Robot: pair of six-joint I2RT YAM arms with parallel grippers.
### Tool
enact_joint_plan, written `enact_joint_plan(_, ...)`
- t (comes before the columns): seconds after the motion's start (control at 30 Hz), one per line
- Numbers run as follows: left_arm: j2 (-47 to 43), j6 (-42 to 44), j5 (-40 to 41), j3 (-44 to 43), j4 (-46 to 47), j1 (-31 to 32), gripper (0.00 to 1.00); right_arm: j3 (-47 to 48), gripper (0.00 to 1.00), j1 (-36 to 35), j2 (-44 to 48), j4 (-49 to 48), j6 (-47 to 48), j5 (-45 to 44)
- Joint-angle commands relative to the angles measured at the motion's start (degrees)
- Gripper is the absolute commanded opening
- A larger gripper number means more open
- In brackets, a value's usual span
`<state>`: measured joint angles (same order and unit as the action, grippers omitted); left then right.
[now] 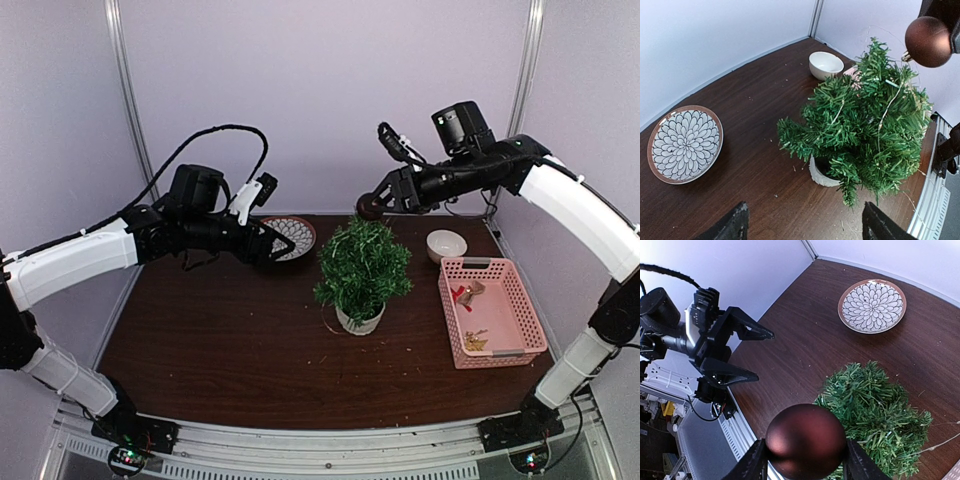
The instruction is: Decorate the small christmas tree
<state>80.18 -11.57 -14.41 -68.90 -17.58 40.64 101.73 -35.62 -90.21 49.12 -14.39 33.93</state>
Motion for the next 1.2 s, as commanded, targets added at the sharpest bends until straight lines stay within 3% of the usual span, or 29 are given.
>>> enact_joint_plan(0.0, -0.38, 0.91, -0.02, -1.33, 2.65, -0.32, 0.78, -0.72, 0.29, 0.57, 1.88, -0.6, -1.25, -2.53)
enact_joint_plan(0.5, -0.98, 0.33, -0.27, -0.04, 3.12, -0.3, 0.78, -4.51, 0.29, 0.57, 4.96, -4.91, -2.43, 3.78)
enact_joint_plan(0.9, -1.42, 0.33, -0.19, 0.39, 3.13, -0.3, 0.78, -4.89, 0.29, 0.55, 4.75, -3.52, -2.2, 0.82)
enact_joint_plan(1.17, -1.35, 0.33, -0.26, 0.53, 3.13, -0.3, 0.78, -5.17, 0.29, 0.59, 5.32, -4.41, -2.19, 3.71)
